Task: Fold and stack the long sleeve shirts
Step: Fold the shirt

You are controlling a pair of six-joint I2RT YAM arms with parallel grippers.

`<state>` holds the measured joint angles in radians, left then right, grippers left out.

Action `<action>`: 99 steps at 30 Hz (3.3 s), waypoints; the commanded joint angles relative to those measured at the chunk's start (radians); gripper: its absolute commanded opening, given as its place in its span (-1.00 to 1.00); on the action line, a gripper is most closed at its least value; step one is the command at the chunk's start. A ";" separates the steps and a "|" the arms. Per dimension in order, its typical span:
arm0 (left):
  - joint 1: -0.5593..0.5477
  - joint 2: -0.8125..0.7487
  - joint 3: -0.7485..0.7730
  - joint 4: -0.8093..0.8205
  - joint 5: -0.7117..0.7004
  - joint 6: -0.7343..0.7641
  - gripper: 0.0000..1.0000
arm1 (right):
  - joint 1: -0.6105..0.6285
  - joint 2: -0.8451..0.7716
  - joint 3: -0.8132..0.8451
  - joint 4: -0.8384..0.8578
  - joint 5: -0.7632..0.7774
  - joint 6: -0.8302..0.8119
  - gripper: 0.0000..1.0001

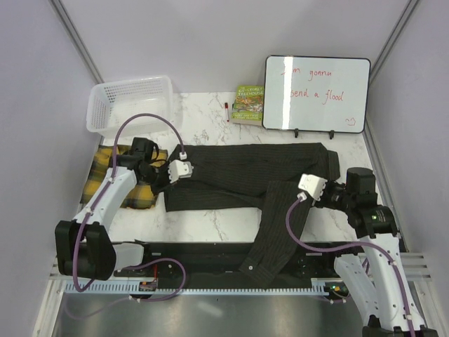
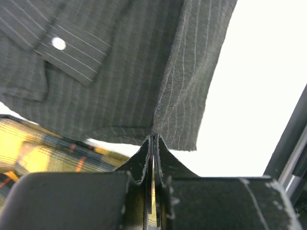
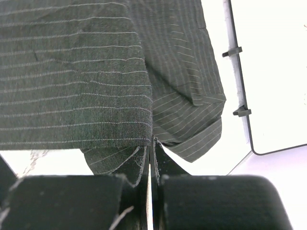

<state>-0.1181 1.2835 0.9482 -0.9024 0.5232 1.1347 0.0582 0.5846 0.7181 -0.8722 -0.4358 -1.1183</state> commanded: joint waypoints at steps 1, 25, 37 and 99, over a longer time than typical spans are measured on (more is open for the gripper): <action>0.008 -0.045 -0.063 -0.036 -0.055 0.089 -0.96 | -0.011 0.069 0.078 0.087 0.019 0.057 -1.00; 0.017 0.152 0.103 0.097 -0.071 -0.021 -0.96 | -0.109 0.514 0.285 0.190 -0.106 -0.034 -0.99; 0.026 0.258 0.080 0.155 -0.088 -0.081 -0.51 | -0.098 0.816 0.455 -0.080 -0.032 0.037 0.25; -0.542 0.491 0.440 0.517 0.054 -0.607 -0.09 | -0.518 0.881 0.184 -0.346 -0.350 -0.543 0.13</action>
<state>-0.7750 1.7870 1.4601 -0.4690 0.6014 0.6979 -0.4671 1.5539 1.0145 -1.2057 -0.7601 -1.4002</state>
